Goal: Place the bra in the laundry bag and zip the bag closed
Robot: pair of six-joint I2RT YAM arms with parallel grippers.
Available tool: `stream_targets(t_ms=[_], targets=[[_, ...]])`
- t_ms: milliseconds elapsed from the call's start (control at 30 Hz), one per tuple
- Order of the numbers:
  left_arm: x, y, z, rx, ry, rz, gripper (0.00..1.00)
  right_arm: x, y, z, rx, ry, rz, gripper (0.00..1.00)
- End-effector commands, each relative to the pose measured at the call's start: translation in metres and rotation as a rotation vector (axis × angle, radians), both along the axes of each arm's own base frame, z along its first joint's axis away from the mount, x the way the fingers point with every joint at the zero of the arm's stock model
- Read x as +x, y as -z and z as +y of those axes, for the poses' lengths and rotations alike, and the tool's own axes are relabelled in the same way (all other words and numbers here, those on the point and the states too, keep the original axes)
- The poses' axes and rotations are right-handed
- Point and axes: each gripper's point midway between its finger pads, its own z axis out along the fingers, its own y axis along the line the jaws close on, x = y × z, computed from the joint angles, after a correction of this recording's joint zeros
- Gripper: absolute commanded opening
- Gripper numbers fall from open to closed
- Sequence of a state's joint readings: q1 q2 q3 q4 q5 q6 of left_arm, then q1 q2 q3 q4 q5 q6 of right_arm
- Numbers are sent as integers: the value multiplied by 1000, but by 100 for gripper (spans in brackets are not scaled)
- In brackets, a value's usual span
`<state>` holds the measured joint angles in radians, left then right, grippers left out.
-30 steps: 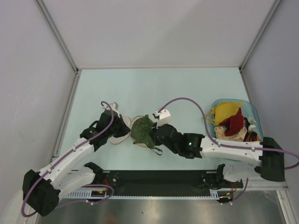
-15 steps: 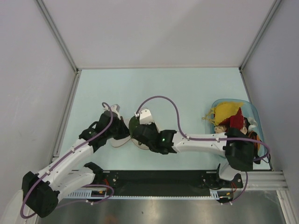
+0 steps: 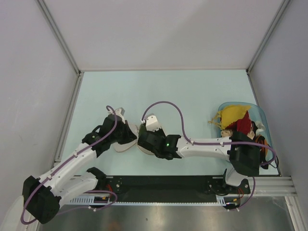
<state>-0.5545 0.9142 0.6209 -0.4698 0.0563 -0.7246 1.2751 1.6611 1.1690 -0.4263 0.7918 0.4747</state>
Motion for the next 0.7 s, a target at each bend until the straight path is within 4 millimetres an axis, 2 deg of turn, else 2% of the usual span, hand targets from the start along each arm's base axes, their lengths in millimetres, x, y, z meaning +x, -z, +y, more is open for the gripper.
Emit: stream_targets(t_ms=[0,167,300,433,533,667], targets=[[3,-21,-17,-54,47,-59,0,-1,-3,0,-5,-18,-40,0],[-4,-21,-22,-70,44,-48,0,-5,1,18,-5,-74,-51,0],[4,-18,-17,-22,22,-61,0,-14,15,39,-6,-168,-18,0],[17,-22,-3,87,-9,-110,0,-21,32,42,-12,-177,36,0],[18,-17,-2,133,22,-101,0,-26,37,42,49,-186,96,0],[12,-14,-19,77,95,-79,0,-17,37,47,237,-148,200,0]])
